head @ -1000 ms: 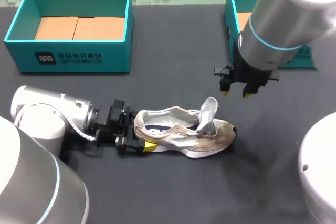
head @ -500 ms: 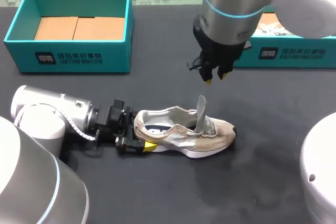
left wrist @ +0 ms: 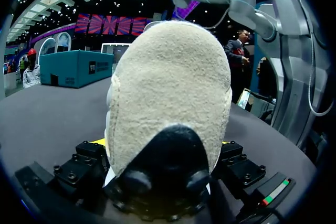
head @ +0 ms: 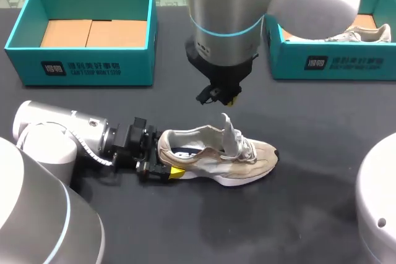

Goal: Take the shoe out of the shoebox, open the shoe tongue, remove and reinsert the insole, then place the shoe into the shoebox

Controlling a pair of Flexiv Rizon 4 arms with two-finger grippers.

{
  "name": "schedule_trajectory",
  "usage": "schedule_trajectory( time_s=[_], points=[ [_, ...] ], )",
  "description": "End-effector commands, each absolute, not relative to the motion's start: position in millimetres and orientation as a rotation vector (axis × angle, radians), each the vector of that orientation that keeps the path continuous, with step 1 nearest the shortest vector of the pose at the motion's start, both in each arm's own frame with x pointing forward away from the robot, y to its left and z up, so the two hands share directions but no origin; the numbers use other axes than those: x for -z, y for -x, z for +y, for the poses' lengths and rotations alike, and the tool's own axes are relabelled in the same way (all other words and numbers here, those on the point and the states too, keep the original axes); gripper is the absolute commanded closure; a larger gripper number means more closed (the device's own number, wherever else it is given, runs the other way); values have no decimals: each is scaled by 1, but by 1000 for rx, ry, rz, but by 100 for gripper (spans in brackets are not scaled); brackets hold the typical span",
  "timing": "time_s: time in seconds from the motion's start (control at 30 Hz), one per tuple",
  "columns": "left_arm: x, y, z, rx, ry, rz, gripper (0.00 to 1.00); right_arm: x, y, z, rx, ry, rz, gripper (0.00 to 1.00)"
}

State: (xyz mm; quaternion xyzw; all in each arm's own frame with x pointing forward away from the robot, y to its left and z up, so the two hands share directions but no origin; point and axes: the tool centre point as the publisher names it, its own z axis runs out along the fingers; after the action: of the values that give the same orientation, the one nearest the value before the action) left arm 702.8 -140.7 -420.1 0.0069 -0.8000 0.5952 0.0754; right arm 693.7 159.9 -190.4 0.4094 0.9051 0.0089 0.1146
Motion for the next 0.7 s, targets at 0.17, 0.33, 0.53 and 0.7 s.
schedule_trajectory(
  time_s=[0.17,0.33,0.53,0.7],
  points=[
    [422,-704,-142,-1784,-22,-2400,100,193,-695,169,-9,-1108,2681,100],
    [422,-704,-142,-1784,-22,-2400,100,203,-693,196,72,-800,2764,100],
    [422,-704,-142,-1784,-22,-2400,100,216,-685,220,115,-621,2835,100],
    [422,-704,-142,-1784,-22,-2400,100,218,-682,224,172,-526,2893,100]
  ],
)
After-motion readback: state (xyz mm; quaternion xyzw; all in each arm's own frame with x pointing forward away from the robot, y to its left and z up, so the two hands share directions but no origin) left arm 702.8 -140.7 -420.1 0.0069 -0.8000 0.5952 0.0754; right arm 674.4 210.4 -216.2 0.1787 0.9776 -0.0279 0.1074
